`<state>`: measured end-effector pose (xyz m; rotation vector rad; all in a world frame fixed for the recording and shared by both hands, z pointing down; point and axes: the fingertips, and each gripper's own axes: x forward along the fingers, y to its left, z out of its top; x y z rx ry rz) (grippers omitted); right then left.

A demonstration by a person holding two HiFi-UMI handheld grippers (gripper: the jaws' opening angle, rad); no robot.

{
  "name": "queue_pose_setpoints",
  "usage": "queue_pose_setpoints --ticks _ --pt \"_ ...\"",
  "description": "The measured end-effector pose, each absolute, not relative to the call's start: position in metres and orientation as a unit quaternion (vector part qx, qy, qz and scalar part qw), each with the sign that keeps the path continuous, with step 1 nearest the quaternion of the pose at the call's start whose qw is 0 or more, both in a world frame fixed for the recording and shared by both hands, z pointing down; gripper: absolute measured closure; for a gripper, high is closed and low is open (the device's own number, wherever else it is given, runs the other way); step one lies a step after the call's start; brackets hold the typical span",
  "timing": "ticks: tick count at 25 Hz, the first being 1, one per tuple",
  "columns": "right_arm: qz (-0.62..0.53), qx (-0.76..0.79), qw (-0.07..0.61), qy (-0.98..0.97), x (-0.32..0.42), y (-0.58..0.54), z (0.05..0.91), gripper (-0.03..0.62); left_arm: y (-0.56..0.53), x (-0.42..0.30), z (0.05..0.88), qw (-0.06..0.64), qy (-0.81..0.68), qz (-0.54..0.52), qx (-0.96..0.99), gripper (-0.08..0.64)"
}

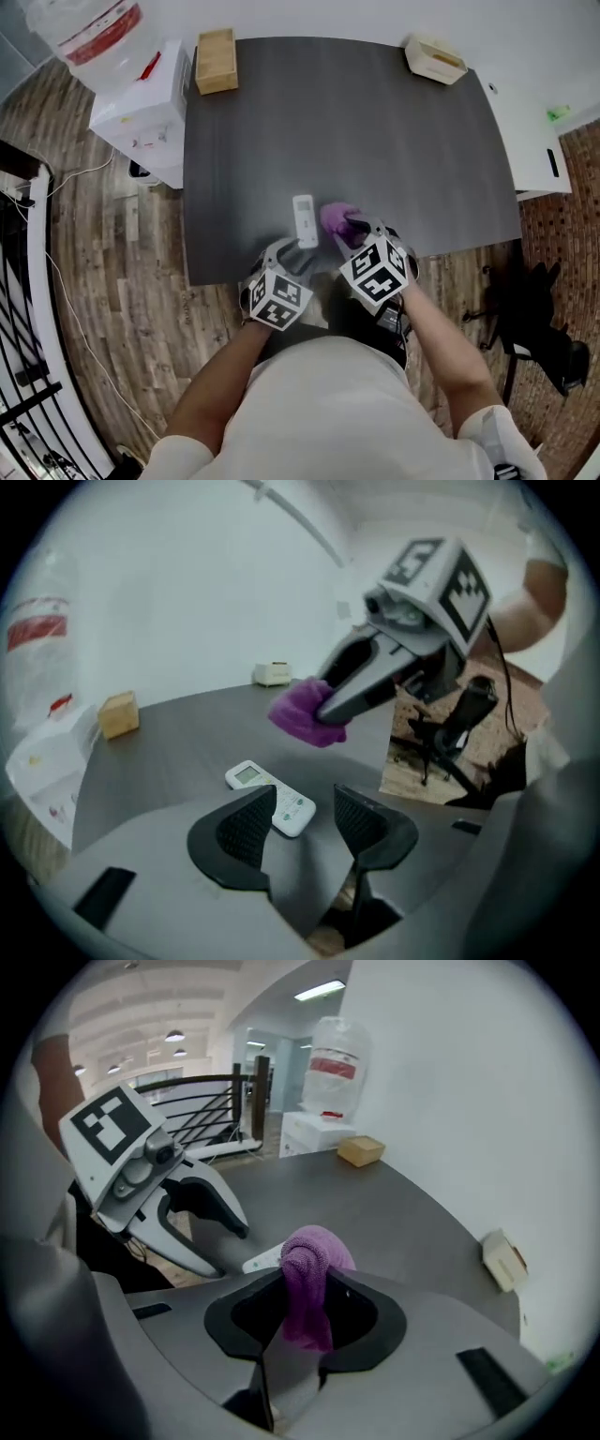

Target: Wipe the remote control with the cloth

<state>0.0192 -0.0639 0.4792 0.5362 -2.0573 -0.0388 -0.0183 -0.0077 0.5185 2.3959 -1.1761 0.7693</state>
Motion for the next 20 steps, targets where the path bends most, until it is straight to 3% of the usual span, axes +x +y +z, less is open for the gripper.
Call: queue_pose_setpoints --ticks 3,6,13,20 --pt "-0.066 0.175 0.520 -0.834 -0.002 -0.082 0.497 0.482 -0.017 -0.012 0.533 0.103 -0.385 0.335 0.854 0.371" --pt "-0.102 0.141 0.548 -0.818 -0.016 -0.097 0.517 0.482 -0.020 -0.010 0.551 0.074 -0.359 0.373 0.852 0.371" --pt "-0.161 0.089 0.573 -0.798 -0.047 -0.120 0.538 0.482 -0.019 -0.018 0.567 0.096 -0.368 0.385 0.841 0.371" --pt "-0.137 0.055 0.594 -0.791 -0.043 -0.092 0.554 0.483 -0.024 -0.020 0.579 0.123 -0.376 0.391 0.831 0.371"
